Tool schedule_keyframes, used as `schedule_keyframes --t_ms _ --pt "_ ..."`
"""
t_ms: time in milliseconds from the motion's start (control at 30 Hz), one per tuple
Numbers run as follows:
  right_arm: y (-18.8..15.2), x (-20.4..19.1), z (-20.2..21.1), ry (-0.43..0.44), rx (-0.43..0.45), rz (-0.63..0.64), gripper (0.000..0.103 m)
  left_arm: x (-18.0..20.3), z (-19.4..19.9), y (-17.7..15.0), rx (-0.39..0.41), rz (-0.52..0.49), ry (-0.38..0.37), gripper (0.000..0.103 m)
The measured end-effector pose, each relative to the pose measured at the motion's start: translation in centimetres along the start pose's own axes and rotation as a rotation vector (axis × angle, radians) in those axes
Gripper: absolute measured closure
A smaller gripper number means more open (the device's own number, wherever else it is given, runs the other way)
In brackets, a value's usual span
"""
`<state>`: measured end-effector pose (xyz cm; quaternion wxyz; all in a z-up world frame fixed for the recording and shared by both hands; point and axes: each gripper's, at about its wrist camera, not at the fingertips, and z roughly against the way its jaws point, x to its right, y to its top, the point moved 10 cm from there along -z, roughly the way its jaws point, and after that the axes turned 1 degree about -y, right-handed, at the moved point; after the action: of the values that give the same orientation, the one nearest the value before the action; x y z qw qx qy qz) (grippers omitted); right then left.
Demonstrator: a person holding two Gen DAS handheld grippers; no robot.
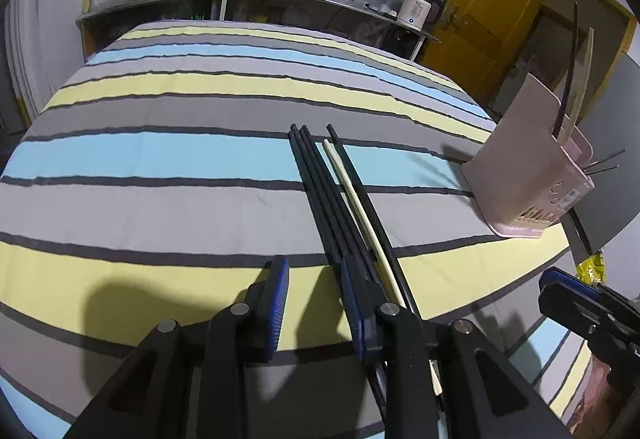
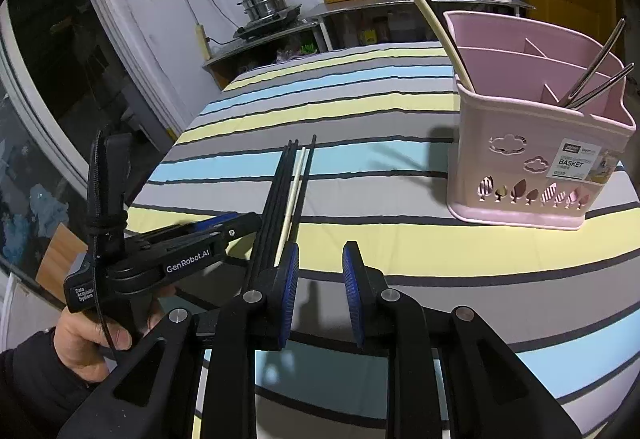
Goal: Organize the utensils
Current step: 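Move the right gripper back down to the remaining chopsticks, then close the right gripper on a black chopstick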
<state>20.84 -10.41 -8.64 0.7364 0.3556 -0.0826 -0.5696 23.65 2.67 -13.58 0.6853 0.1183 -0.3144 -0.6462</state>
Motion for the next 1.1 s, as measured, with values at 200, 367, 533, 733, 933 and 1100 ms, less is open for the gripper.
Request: schedule_keyframes --t_ms 200,367,533,733,933,1100 --pt "-0.2 0.3 -0.4 0.002 -0.005 -0.011 0.079 0.5 -0.3 0.1 0.026 -0.054 0.058 0.072" --pt "-0.3 0.2 -0.6 0.005 -0.01 -0.014 0.08 0.2 -0.5 0.4 0.051 -0.066 0.101 0.069" --pt "-0.4 0.4 -0.7 0.004 -0.014 -0.02 0.08 -0.2 -0.4 0.3 0.044 -0.073 0.115 0.069" --pt "-0.3 0.3 -1.3 0.005 -0.021 -0.013 0.08 -0.8 0.1 0.0 0.03 -0.055 0.124 0.072" --pt "0.6 -0.4 -3.4 0.009 -0.031 0.01 0.08 -2.6 0.9 -0.1 0.038 -0.032 0.16 0.077" --pt "1.9 -1.4 -6.0 0.021 -0.047 0.024 0.08 -4.1 1.4 0.1 0.041 -0.018 0.174 0.077"
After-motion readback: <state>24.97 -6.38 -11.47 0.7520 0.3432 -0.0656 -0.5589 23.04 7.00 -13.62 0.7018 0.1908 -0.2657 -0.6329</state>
